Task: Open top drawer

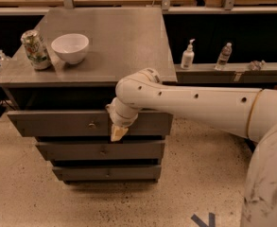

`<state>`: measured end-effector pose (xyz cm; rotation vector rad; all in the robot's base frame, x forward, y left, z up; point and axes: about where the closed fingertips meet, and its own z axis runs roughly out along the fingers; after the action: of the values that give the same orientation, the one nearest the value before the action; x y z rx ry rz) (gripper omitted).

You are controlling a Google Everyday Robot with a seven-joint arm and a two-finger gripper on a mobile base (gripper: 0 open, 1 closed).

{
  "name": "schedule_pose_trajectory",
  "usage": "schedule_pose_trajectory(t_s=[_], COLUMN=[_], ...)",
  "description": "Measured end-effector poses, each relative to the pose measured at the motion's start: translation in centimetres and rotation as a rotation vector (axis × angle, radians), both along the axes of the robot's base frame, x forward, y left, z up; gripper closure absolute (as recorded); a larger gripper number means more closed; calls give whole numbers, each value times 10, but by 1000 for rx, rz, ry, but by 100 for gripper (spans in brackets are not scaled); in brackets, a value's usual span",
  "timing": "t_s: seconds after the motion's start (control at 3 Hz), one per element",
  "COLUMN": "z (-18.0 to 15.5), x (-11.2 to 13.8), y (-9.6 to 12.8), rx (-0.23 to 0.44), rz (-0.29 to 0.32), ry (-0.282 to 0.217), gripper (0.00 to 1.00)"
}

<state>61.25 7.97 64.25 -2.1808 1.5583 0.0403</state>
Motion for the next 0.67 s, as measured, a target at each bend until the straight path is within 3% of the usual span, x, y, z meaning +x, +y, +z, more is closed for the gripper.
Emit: schedule_pose_trajectory(t_s=[0.33,0.67], z=[2,2], x=[0,0], y=[0,0], rx=[0,0], rz=[0,0], ry=[0,0], gripper=[33,33])
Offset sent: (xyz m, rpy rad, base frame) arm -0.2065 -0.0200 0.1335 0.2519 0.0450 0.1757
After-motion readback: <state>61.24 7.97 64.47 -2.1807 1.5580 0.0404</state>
